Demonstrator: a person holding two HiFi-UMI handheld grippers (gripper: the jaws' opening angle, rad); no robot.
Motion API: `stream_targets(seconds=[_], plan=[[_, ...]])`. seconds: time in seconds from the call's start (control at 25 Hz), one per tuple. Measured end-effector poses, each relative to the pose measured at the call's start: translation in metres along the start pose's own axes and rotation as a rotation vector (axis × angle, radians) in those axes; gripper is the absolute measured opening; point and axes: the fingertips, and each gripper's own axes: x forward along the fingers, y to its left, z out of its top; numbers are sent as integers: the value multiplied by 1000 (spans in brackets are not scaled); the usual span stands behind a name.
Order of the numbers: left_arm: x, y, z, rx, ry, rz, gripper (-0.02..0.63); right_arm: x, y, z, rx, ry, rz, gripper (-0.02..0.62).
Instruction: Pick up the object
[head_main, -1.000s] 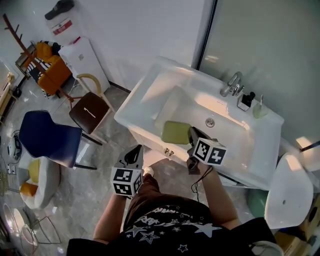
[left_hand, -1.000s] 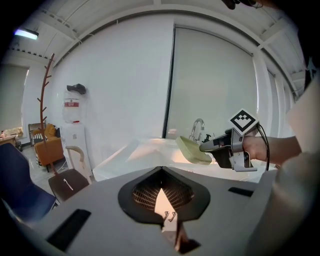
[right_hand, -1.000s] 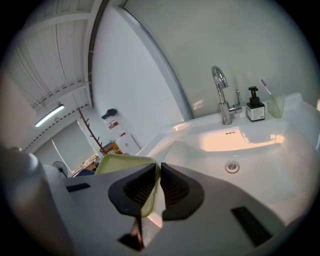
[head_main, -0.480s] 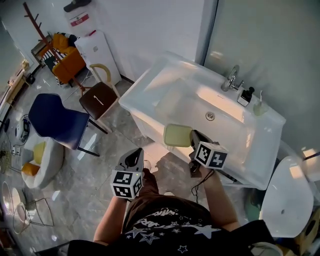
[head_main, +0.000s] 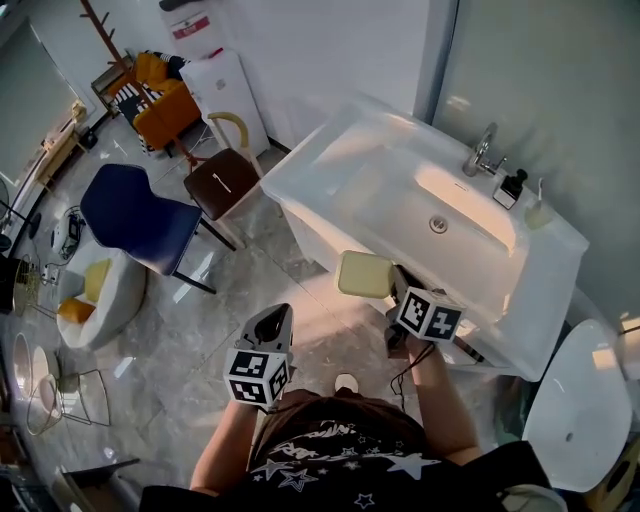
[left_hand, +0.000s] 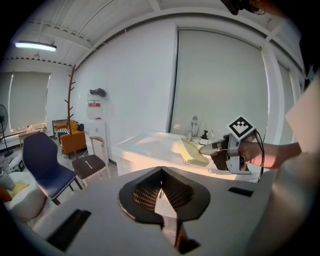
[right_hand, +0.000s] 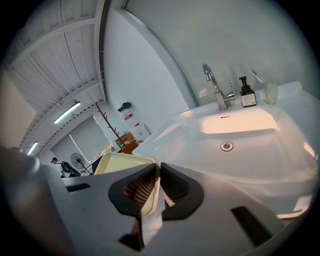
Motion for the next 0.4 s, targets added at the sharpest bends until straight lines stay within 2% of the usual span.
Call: stream_targets(seconds=[0.4], plan=[[-28,22,-22,-31,1,47,17,11,28,-22,-35,36,37,32]])
